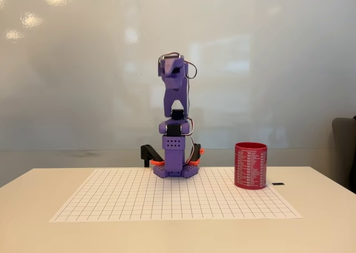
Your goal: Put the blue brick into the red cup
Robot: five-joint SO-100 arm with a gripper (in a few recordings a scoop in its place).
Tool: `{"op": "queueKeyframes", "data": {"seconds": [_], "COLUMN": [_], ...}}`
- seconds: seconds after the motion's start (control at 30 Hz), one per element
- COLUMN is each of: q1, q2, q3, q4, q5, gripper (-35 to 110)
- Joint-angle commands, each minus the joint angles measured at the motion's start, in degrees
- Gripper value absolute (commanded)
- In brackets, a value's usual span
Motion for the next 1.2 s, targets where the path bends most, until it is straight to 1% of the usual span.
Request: {"op": "queueKeyframes", "data": {"seconds": [0.0,0.13,0.4,0.5,0.6,1.17], "q1": [-2.4,-5.6,-7.8,-8.3,-8.3,-7.0], "q2": [3.3,4.6,4.6,4.6,4.7,4.7], "q3": [8.6,19.9,41.8,47.0,46.2,46.1], "q4": [-1.4,-3.7,-8.4,-8.3,-5.1,-5.0], "q5": [0.6,0.5,0.2,-1.1,-1.2,0.4], "gripper": [-1,-1,-1,-1,-1,-1]}}
